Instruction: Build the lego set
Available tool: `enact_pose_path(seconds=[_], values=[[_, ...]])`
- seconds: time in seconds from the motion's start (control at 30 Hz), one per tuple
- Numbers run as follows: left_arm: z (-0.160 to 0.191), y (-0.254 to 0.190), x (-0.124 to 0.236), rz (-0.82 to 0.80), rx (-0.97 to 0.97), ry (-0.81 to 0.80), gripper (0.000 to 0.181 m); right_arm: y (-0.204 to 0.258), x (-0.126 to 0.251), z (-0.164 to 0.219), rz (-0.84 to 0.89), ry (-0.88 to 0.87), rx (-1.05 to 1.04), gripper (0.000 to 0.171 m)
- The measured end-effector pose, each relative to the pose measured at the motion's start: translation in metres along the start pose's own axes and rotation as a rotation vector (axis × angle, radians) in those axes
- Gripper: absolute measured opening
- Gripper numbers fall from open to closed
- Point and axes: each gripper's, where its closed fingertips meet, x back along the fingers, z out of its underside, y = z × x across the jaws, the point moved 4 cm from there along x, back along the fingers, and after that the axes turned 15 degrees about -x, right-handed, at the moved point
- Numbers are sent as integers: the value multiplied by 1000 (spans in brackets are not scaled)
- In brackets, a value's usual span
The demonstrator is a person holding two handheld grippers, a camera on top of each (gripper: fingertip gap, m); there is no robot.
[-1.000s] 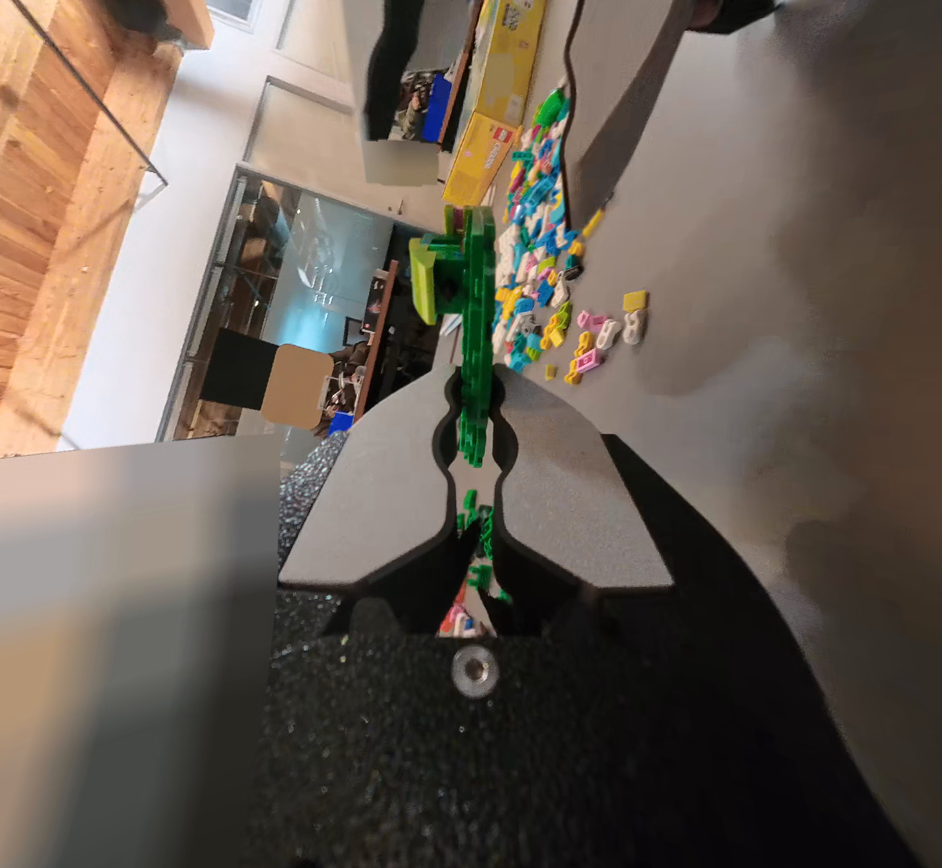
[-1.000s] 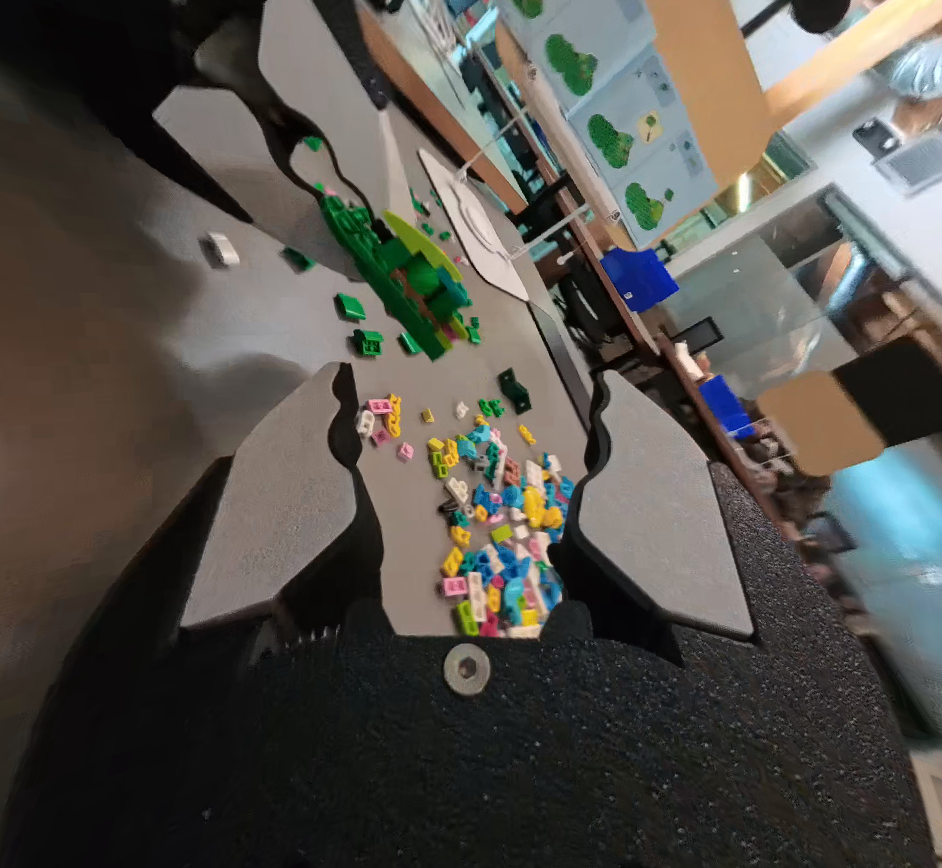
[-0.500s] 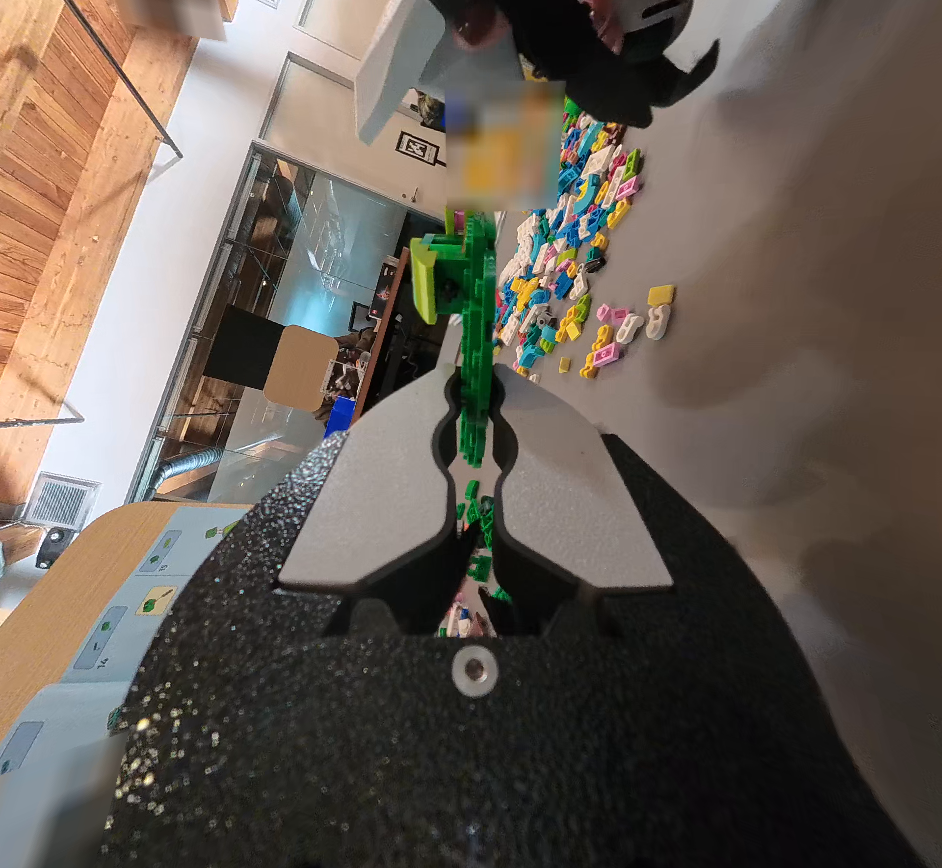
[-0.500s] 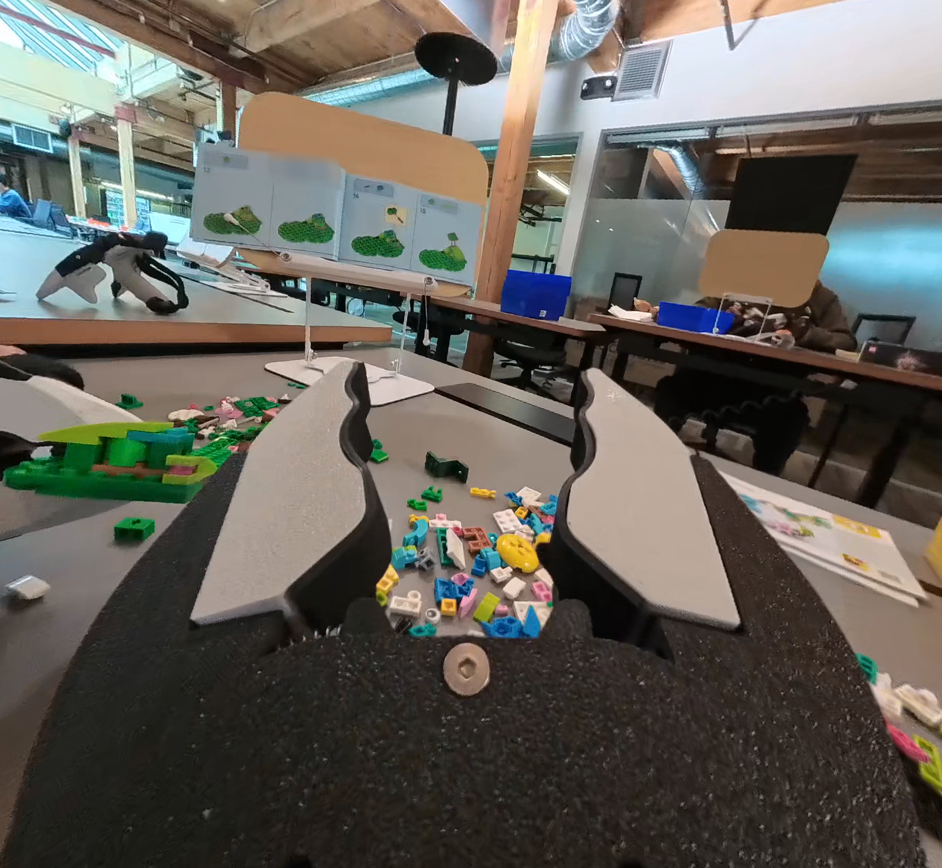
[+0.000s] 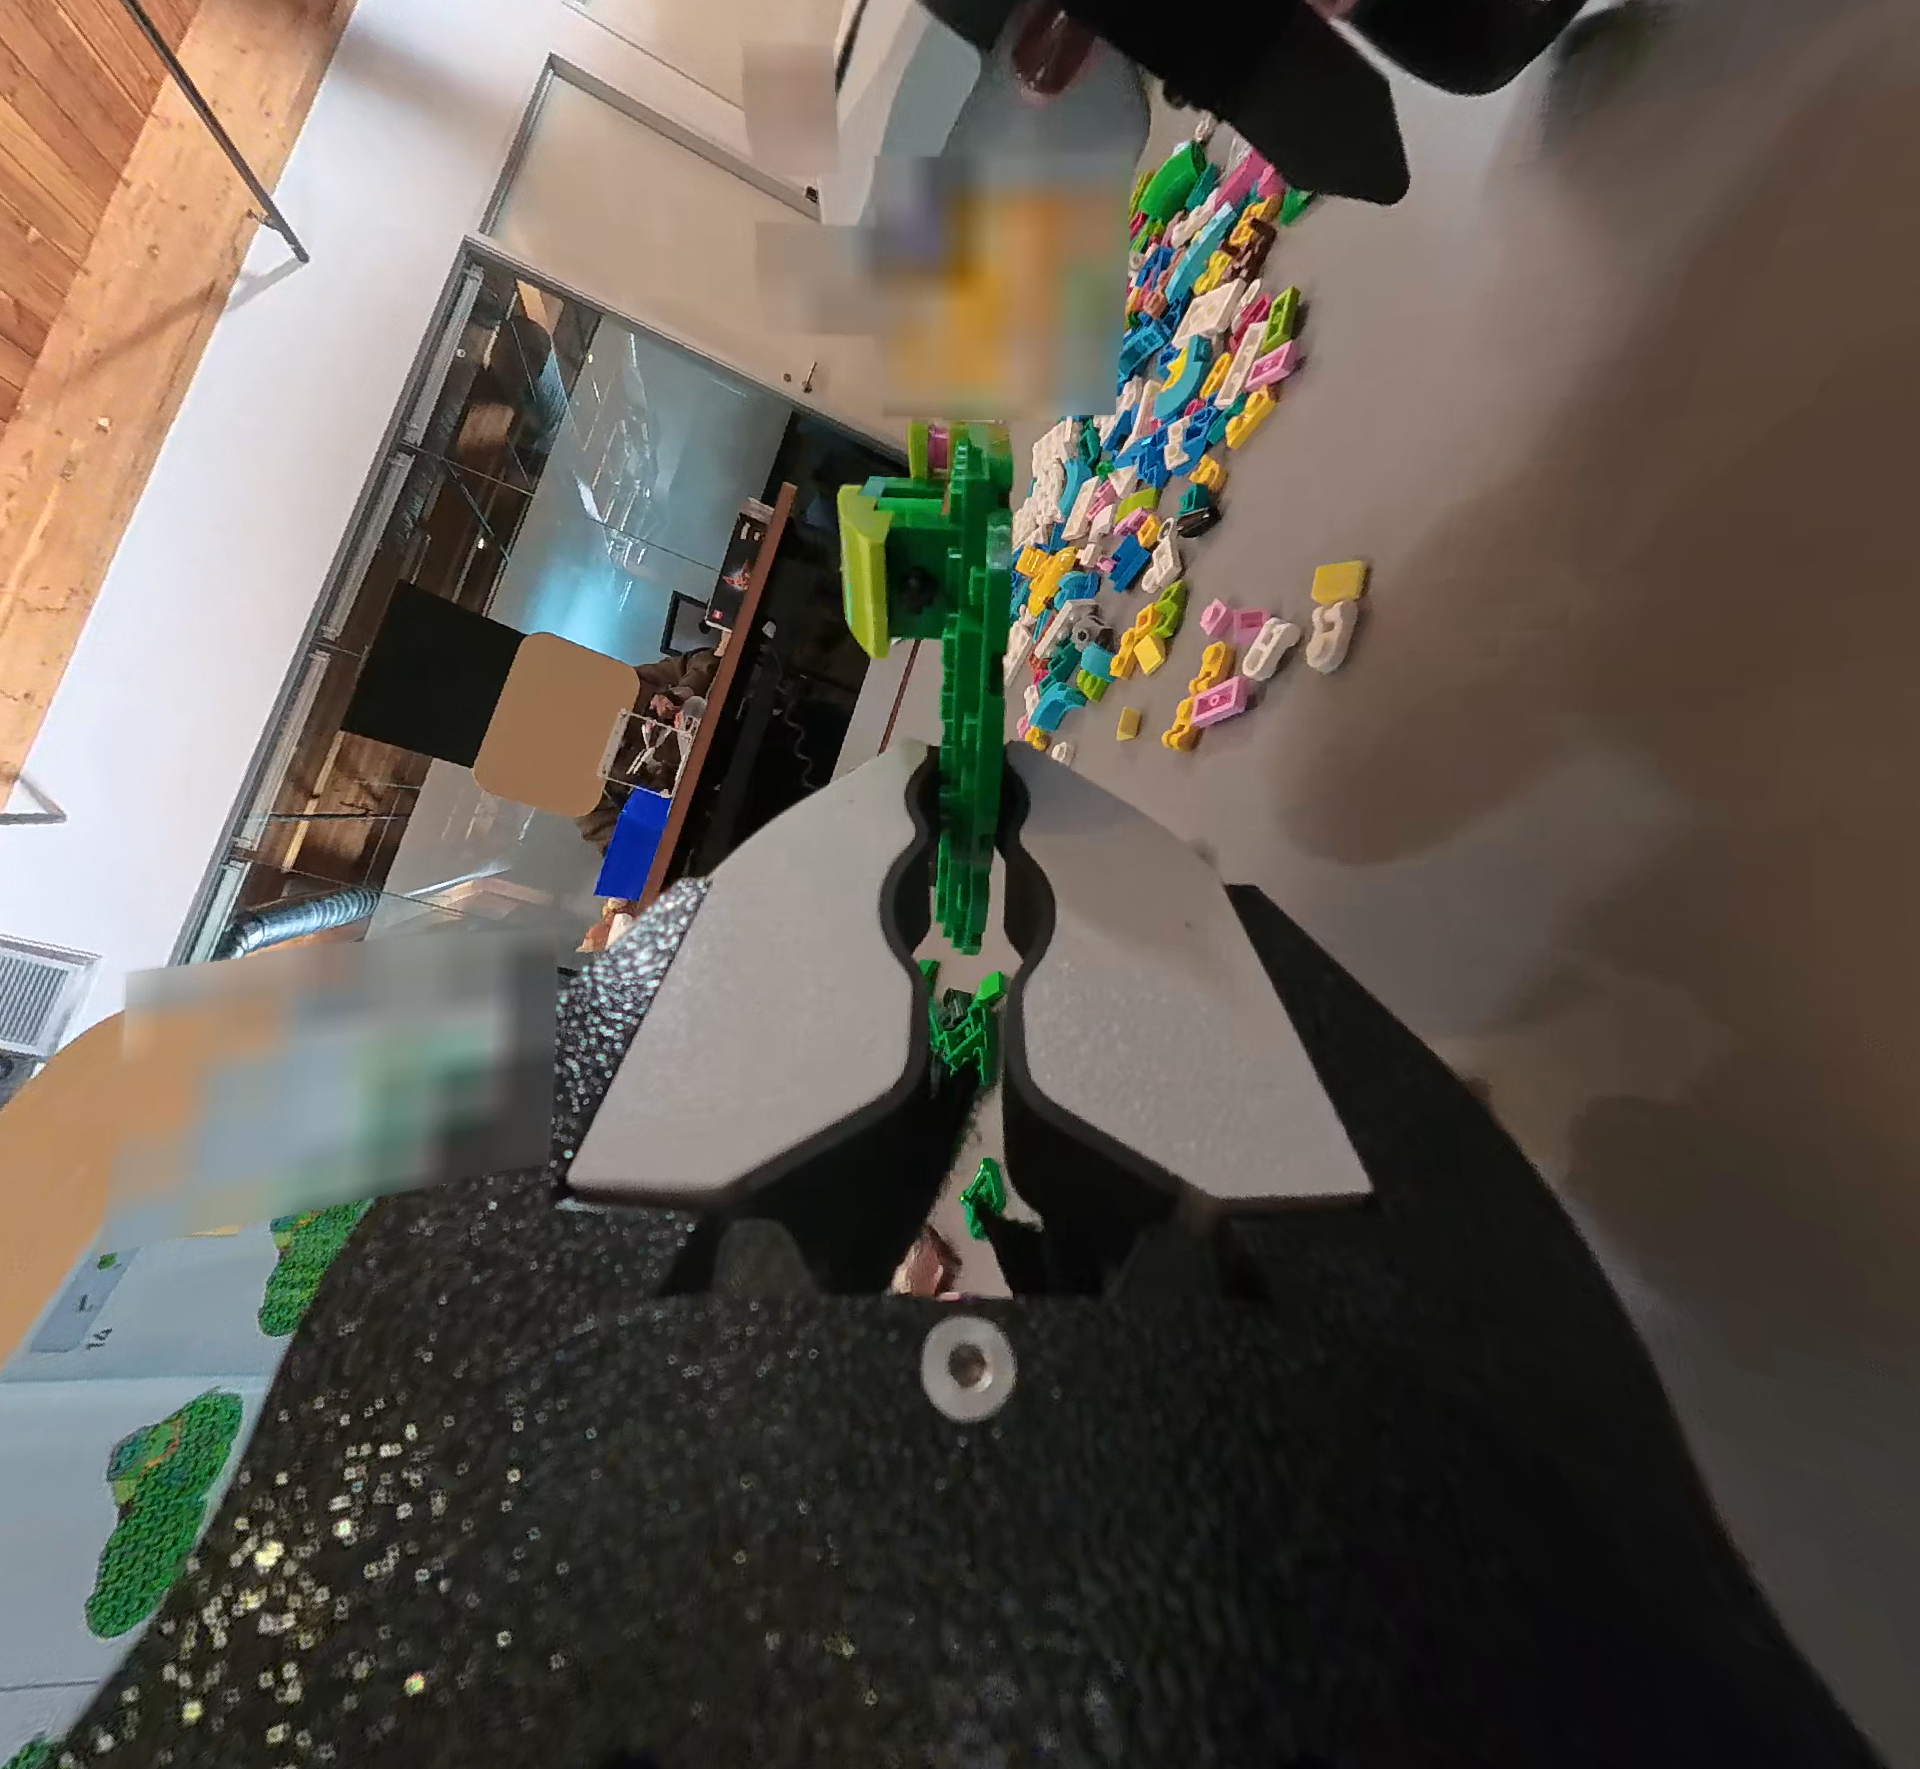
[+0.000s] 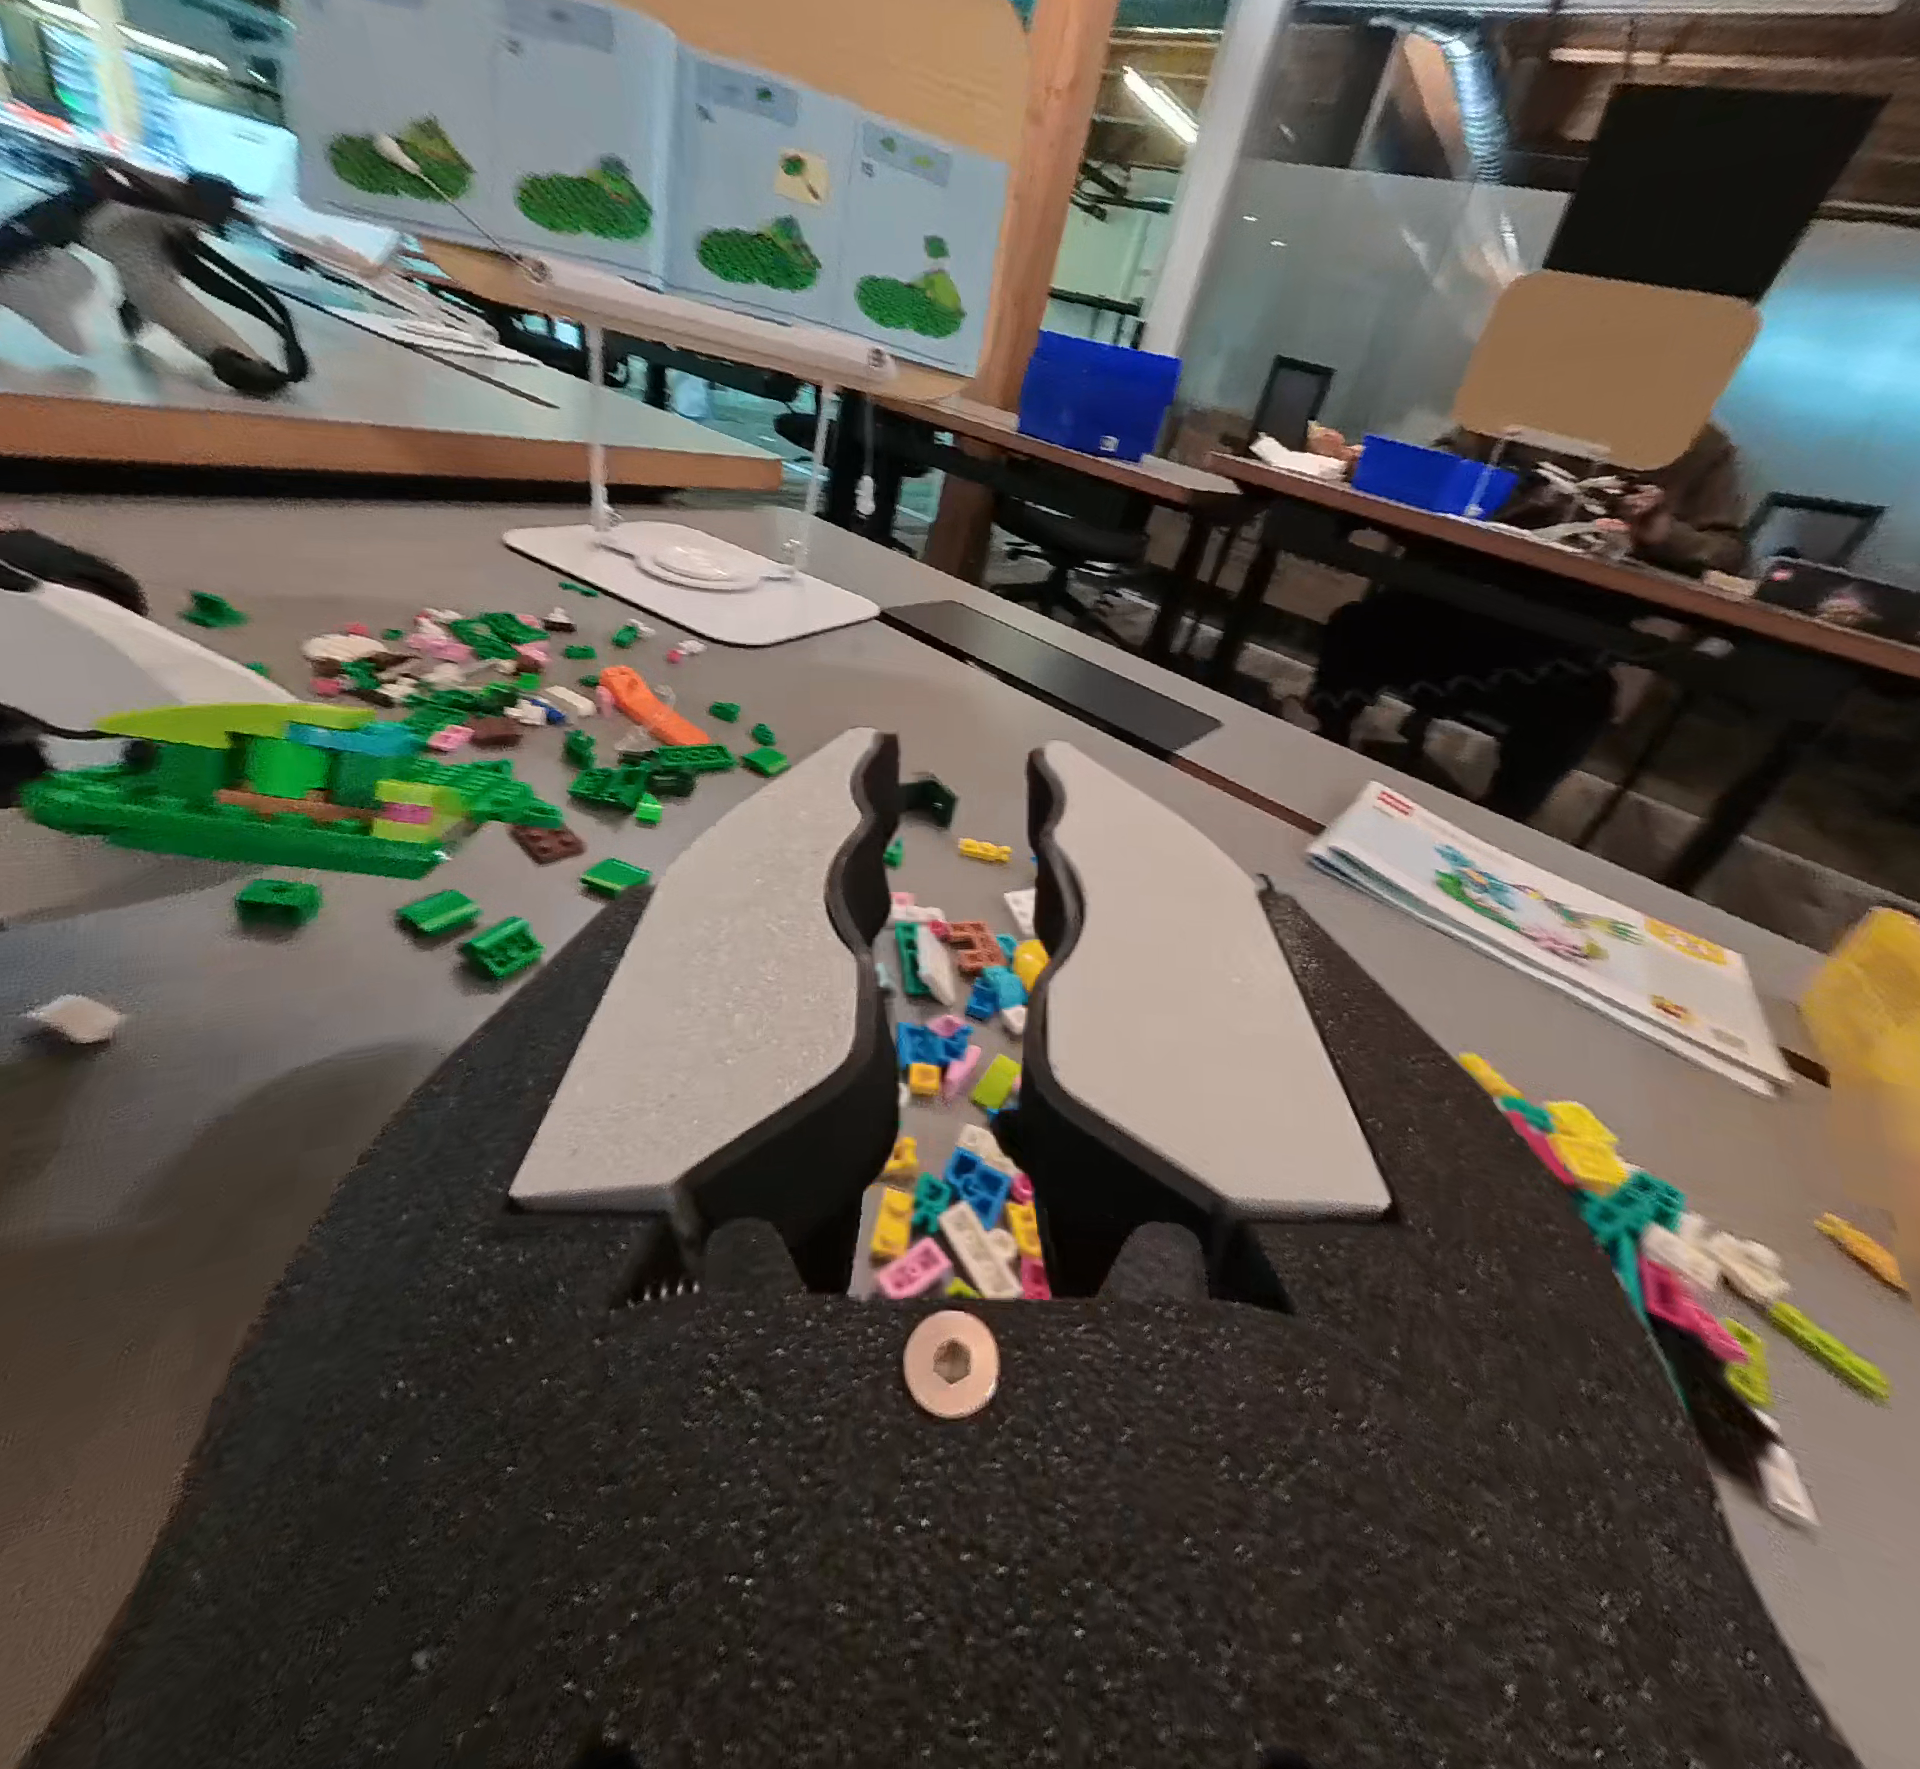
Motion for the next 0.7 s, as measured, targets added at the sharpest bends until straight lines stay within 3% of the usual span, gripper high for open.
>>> enact_pose_path(seconds=[0.13,0.33,0.7], values=[[-1,-1,0,6,6,-6,8,1,0,-1,-15,-1,-25,18],[4,10,6,-8,189,-92,8,-3,3,-3,-32,-25,-70,0],[1,2,4,52,163,-89,8,-10,-3,23,-55,95,-172,0]])
